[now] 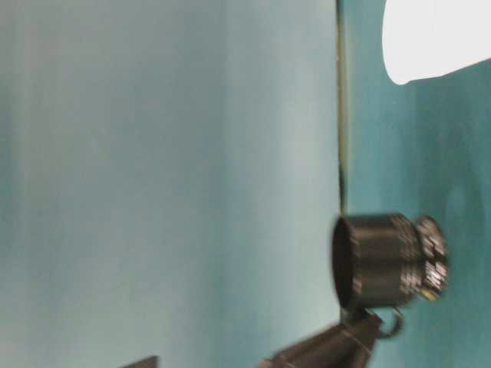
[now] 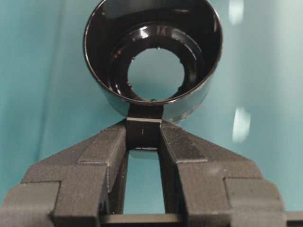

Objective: Put the paper cup into the moved cup holder.
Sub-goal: 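Slide the black cup holder right toward the white paper cup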

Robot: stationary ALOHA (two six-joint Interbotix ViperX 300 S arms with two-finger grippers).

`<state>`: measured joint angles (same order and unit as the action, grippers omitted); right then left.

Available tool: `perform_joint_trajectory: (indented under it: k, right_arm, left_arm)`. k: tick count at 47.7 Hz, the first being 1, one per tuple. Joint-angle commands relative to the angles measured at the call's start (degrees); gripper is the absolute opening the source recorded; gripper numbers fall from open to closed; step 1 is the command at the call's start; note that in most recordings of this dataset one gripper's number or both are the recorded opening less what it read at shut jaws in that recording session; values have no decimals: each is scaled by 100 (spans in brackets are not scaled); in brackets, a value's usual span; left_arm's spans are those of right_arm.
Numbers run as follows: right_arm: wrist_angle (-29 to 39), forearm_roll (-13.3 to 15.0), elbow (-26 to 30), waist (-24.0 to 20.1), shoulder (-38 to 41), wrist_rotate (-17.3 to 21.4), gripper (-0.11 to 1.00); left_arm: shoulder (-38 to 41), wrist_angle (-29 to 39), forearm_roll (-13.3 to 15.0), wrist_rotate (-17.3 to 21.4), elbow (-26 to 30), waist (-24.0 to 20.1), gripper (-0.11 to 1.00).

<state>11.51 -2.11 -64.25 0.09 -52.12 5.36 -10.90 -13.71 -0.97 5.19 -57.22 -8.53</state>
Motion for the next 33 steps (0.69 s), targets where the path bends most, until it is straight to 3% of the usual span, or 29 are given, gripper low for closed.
perform_joint_trajectory:
  k: [1, 15, 33]
  right_arm:
    - [-18, 0, 141, 35, 35, 53, 3]
    - [-26, -9, 141, 88, 35, 44, 3]
    - [-18, 0, 141, 88, 35, 53, 3]
  left_arm:
    - [-44, -79, -9, 9, 272, 105, 20]
    - [448, -44, -9, 9, 967, 554, 20]
    - [1116, 141, -9, -9, 1380, 712, 20]
